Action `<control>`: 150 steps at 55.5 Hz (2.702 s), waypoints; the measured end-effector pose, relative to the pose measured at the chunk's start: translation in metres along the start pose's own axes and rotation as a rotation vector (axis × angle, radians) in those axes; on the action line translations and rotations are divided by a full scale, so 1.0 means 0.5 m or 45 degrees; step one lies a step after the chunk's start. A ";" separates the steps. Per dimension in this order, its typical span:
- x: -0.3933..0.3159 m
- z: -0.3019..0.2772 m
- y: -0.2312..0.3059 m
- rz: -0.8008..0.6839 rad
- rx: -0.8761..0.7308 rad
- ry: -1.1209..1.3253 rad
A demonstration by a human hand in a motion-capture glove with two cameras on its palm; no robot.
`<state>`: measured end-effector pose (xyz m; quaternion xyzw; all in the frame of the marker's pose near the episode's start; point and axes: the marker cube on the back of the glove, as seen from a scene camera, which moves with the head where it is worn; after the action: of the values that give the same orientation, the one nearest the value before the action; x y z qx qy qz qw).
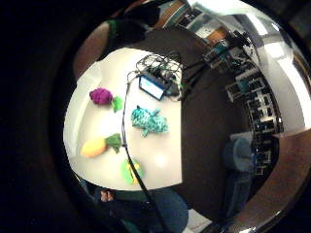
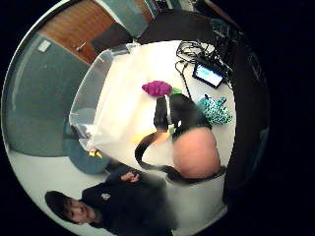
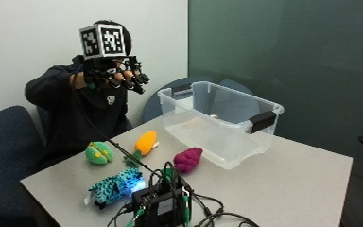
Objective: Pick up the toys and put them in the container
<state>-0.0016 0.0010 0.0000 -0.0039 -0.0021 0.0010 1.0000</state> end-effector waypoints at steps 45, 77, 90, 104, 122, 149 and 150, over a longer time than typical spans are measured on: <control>0.170 0.382 -0.028 0.202 -0.421 -0.238; 0.068 0.296 -0.072 0.017 0.190 -0.371; -0.144 0.002 -0.137 -0.202 0.416 -0.345; -0.430 -0.123 -0.145 -0.542 0.451 -0.423; -0.567 -0.034 -0.180 -0.612 0.112 -0.220; -0.280 0.072 -0.028 -0.634 -0.092 -0.346; -0.270 0.082 -0.021 -0.626 -0.095 -0.349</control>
<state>-0.1365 -0.0095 0.0406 -0.0397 -0.1383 -0.2411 0.9598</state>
